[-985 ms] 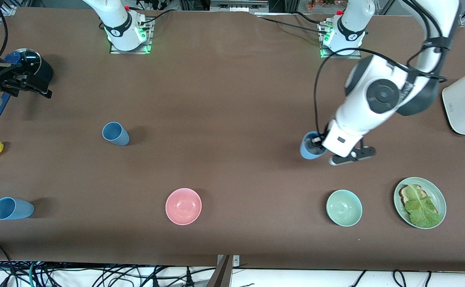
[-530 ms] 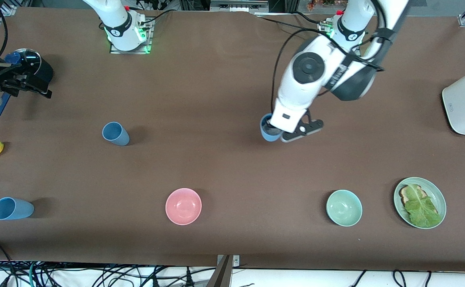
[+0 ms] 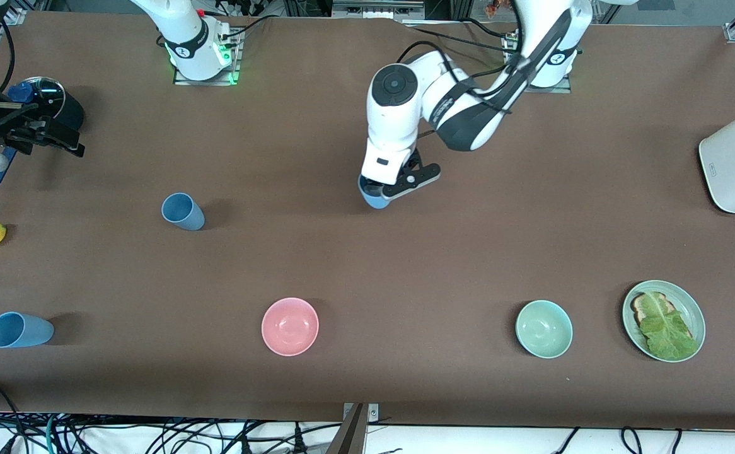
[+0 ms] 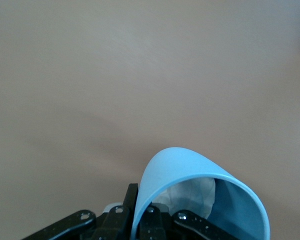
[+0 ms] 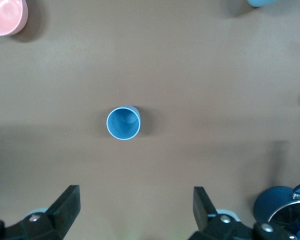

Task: Stack blue cups with both arms
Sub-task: 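Lift the blue cup with the left gripper and carry it toward the table middle, then lower the cup with the left gripper while the right gripper grasps the other cup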

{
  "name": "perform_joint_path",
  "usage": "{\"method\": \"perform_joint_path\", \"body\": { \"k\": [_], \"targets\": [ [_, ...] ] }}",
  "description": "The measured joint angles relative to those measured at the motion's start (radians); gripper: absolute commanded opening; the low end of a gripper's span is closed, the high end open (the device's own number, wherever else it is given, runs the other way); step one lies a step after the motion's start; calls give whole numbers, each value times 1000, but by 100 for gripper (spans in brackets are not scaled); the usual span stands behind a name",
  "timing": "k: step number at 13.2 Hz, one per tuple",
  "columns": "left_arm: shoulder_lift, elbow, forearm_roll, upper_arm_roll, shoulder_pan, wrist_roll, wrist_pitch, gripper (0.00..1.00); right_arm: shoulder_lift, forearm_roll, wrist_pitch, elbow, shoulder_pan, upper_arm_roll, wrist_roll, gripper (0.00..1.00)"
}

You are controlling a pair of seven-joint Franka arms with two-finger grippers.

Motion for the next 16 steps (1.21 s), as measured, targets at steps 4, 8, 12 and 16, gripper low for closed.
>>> {"method": "perform_joint_path", "body": {
  "k": [4,8,12,16],
  "targets": [
    [81,14,1,12,-9,-10,111,0,126,-24,14,3,69,33,-66,100],
    [140,17,1,27,-9,-10,181,0,276,-27,103,-6,27,19,-92,100],
    [174,21,1,39,-10,-10,190,2,315,-27,313,-117,1,17,-105,100],
    [196,45,1,39,-11,-10,192,58,274,-27,609,-351,2,18,-105,100]
  ]
}}
